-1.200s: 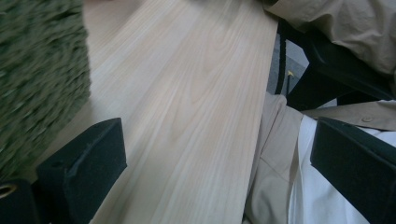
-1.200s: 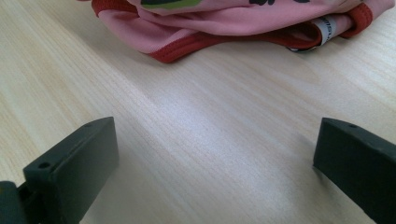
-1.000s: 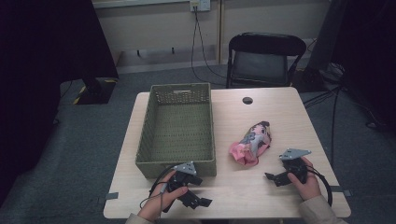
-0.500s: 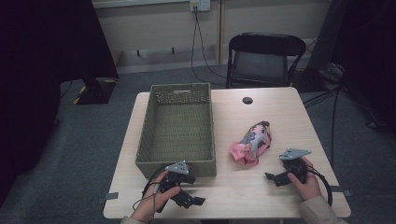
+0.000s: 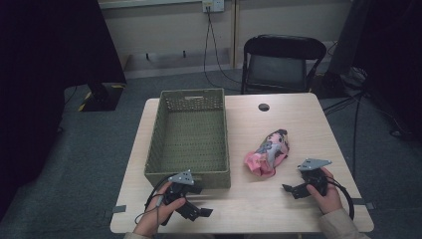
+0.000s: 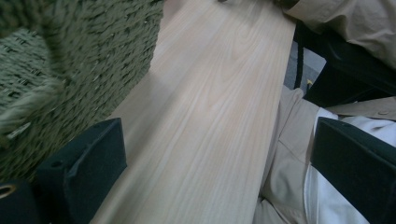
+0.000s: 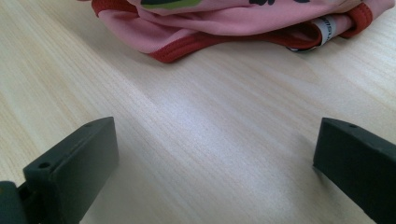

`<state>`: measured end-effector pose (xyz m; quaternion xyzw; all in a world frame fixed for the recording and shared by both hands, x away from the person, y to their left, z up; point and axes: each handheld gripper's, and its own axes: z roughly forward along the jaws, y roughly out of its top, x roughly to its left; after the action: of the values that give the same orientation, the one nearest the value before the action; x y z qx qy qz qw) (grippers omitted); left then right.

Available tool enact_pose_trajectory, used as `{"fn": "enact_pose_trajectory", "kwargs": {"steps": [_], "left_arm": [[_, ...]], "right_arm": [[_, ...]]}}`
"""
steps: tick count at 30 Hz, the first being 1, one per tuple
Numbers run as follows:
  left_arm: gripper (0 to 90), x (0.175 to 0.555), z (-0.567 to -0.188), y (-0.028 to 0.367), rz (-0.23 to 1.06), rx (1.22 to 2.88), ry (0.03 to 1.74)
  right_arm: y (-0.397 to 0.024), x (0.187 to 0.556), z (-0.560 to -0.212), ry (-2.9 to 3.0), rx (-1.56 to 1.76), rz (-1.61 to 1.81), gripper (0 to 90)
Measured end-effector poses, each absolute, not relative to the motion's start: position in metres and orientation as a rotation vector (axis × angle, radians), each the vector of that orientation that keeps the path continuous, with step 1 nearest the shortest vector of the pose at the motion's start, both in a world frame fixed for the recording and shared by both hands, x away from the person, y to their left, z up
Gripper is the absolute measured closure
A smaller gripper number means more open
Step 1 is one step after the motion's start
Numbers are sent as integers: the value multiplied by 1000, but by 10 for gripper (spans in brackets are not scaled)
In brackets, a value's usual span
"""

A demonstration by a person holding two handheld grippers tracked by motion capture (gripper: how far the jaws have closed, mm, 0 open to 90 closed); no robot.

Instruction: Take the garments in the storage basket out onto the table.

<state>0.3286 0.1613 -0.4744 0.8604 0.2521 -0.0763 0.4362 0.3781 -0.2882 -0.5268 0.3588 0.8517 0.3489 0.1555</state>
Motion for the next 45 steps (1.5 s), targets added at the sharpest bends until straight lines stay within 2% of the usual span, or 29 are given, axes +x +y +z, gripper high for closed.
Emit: {"fn": "enact_pose_trajectory", "kwargs": {"steps": [45], "left_arm": [[33, 329, -472, 202, -163, 2102, 688]], "right_arm": [[-288, 378, -527, 2435, 1033, 999, 0]]}}
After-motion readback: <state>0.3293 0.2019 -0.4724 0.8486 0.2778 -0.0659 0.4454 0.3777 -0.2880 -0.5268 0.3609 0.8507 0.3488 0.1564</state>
